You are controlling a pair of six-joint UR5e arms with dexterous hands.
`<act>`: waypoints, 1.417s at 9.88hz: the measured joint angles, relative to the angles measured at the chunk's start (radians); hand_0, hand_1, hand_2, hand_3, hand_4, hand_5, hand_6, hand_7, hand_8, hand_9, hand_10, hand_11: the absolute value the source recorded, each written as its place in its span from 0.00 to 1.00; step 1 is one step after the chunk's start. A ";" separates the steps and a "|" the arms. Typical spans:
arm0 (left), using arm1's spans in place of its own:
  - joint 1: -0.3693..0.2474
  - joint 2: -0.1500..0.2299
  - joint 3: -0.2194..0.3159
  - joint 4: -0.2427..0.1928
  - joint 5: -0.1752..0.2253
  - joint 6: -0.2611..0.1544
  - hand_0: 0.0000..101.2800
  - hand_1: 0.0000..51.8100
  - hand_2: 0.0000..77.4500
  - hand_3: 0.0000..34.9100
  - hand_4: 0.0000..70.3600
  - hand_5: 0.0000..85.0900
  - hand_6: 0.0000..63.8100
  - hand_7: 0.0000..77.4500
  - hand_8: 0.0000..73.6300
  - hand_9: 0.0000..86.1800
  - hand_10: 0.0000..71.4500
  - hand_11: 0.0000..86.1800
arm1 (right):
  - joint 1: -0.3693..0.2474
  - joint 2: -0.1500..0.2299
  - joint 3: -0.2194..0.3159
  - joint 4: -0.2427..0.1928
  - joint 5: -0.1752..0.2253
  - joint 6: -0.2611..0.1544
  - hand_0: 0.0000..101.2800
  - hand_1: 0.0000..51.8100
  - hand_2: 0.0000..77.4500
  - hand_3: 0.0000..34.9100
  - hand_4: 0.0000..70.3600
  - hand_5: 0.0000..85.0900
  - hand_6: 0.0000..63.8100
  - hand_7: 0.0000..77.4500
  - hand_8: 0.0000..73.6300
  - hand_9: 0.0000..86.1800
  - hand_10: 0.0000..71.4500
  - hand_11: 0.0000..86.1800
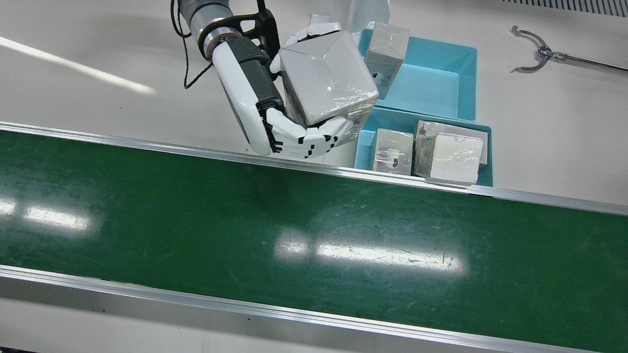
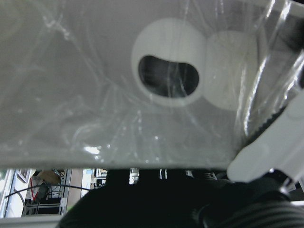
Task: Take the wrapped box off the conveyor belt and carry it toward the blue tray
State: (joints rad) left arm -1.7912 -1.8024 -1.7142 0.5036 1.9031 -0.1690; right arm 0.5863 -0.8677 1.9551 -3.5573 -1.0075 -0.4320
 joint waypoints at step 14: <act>0.000 0.000 0.000 0.000 0.000 0.000 0.00 0.00 0.01 0.00 0.00 0.01 0.00 0.00 0.00 0.00 0.00 0.00 | -0.346 0.064 -0.256 0.388 0.191 -0.327 0.43 0.02 0.40 0.00 0.36 0.52 0.65 0.42 0.76 0.42 0.67 0.48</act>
State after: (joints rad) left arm -1.7912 -1.8024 -1.7142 0.5036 1.9030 -0.1690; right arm 0.2402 -0.8037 1.6991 -3.1689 -0.8166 -0.7593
